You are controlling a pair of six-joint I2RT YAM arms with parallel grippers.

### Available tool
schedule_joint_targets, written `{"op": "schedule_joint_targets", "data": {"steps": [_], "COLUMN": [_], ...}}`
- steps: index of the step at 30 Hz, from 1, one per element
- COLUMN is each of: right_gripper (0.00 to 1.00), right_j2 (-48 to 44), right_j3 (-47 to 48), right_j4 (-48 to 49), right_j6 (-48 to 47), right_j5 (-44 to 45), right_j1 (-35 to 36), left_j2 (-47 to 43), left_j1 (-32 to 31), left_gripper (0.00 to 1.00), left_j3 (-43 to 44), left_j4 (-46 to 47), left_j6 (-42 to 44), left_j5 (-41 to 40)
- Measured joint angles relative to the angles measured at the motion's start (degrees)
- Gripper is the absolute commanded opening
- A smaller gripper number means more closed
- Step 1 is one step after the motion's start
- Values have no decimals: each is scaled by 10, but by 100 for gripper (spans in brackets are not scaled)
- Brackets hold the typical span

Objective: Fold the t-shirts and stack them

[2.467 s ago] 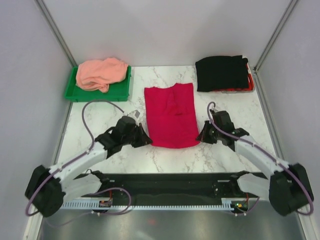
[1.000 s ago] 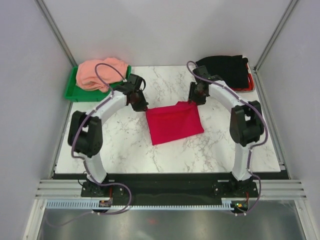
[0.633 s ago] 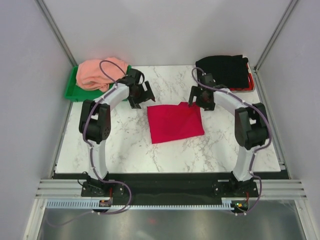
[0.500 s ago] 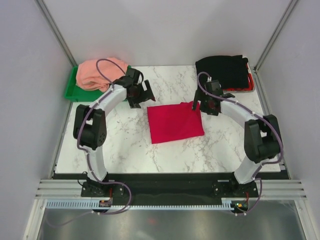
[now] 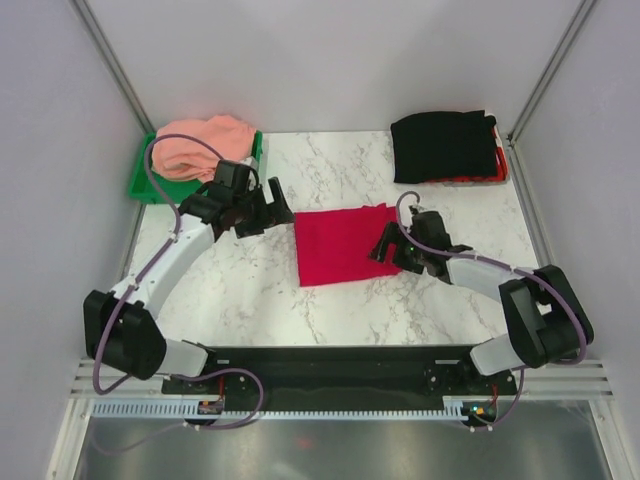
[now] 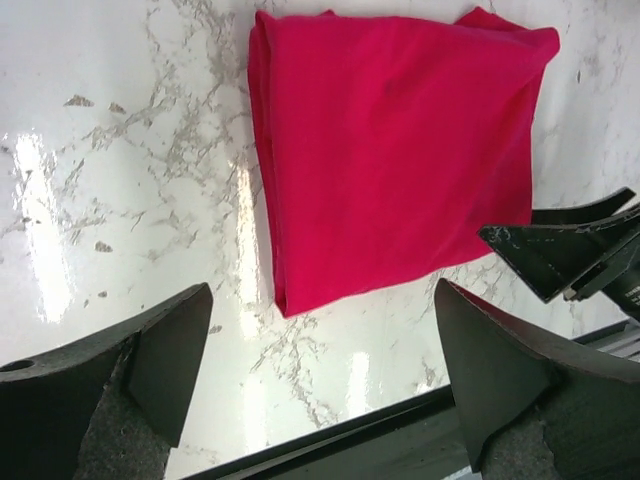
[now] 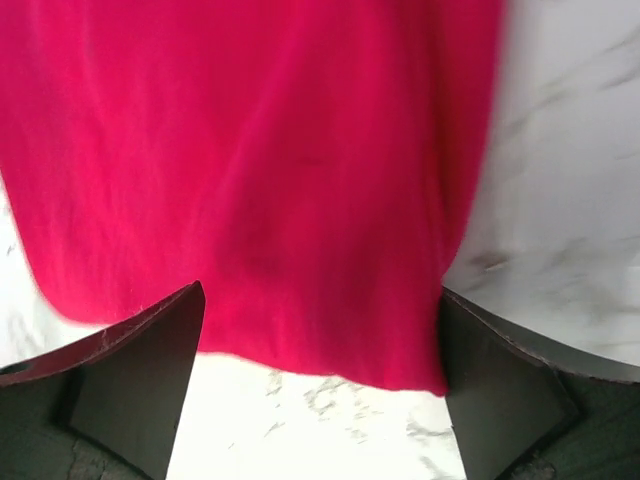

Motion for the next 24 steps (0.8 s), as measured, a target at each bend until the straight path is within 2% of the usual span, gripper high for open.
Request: {"op": "schedule_joint_targets", "data": {"steps": [4, 7, 10, 15, 18, 24], "right_gripper": [98, 98, 98, 98, 98, 98], "right_j2": [-4, -12, -26, -11, 40, 198], "right_j3": [-15, -18, -6, 60, 130, 249], "right_j4": [30, 18, -39, -118, -125, -118], "right_j6": [25, 29, 7, -41, -68, -88], "right_j5": [-12, -14, 9, 31, 32, -3], "right_j1": [71, 104, 82, -8, -21, -22], "left_j2": [-45, -73, -105, -186, -250, -369], "left_j1": [0, 0, 0, 0, 0, 0], "left_gripper": [100, 100, 100, 100, 100, 100], "left_j3": [-26, -37, -50, -97, -127, -164], "left_j4": [-19, -35, -48, -61, -71, -79], "left_j6": [19, 35, 51, 90, 113, 131], "left_j5": [-2, -3, -5, -37, -76, -132]}}
